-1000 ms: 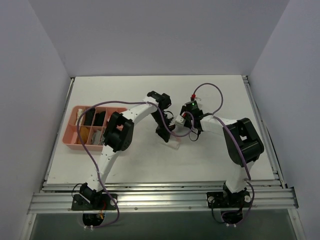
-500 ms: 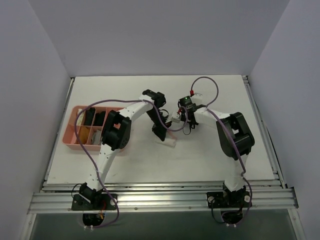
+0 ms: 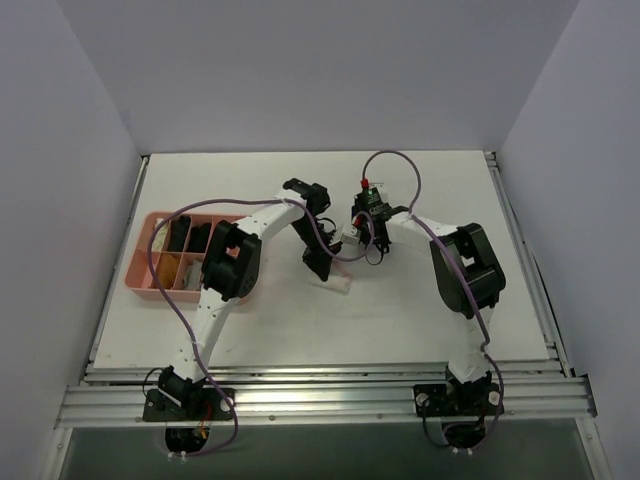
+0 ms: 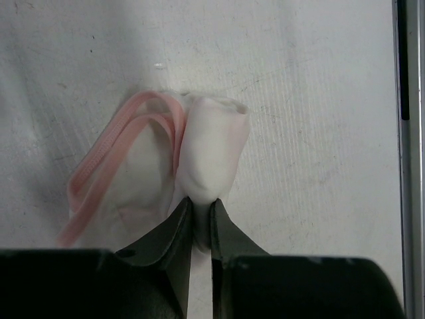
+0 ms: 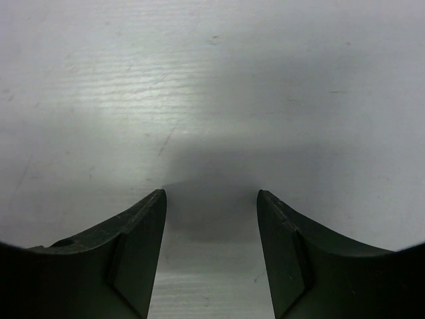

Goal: Roll the underwear

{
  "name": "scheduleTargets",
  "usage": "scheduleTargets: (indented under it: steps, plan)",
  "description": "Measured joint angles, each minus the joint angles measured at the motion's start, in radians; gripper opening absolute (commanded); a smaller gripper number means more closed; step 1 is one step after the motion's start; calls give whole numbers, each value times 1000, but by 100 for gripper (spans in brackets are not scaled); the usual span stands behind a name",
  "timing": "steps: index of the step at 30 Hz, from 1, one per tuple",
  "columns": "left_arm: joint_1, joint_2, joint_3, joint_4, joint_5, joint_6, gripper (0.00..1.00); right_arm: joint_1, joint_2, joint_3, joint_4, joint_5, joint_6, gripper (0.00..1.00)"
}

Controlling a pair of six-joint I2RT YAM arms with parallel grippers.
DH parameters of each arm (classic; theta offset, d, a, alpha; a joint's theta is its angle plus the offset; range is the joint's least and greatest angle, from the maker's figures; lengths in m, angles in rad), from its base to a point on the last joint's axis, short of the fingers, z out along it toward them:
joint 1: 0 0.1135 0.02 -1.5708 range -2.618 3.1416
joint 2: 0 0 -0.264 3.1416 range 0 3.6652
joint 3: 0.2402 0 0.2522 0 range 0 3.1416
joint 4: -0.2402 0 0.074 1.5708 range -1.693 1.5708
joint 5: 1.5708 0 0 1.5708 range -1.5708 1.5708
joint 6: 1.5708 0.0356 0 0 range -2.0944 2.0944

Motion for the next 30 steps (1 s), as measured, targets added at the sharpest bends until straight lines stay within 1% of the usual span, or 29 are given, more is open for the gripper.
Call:
scheduleTargets:
  steps: [5,7,9,13,20,30]
  plan:
    - [-3,-3,0,2,-5,11,2,0,-11,-18,45,-142,-72,49]
    - [-3,-3,0,2,-5,13,2,1,-12,-23,69,-205,-77,49]
    - [-3,-3,0,2,-5,13,2,2,-13,-25,77,-220,-67,50]
    - [-3,-3,0,2,-4,12,2,4,-5,-7,61,-184,0,50]
    - [5,-11,-16,1,-5,20,2,16,10,10,48,-78,161,50]
    - [7,-65,-111,2,-44,-24,2,34,57,-2,177,222,297,50]
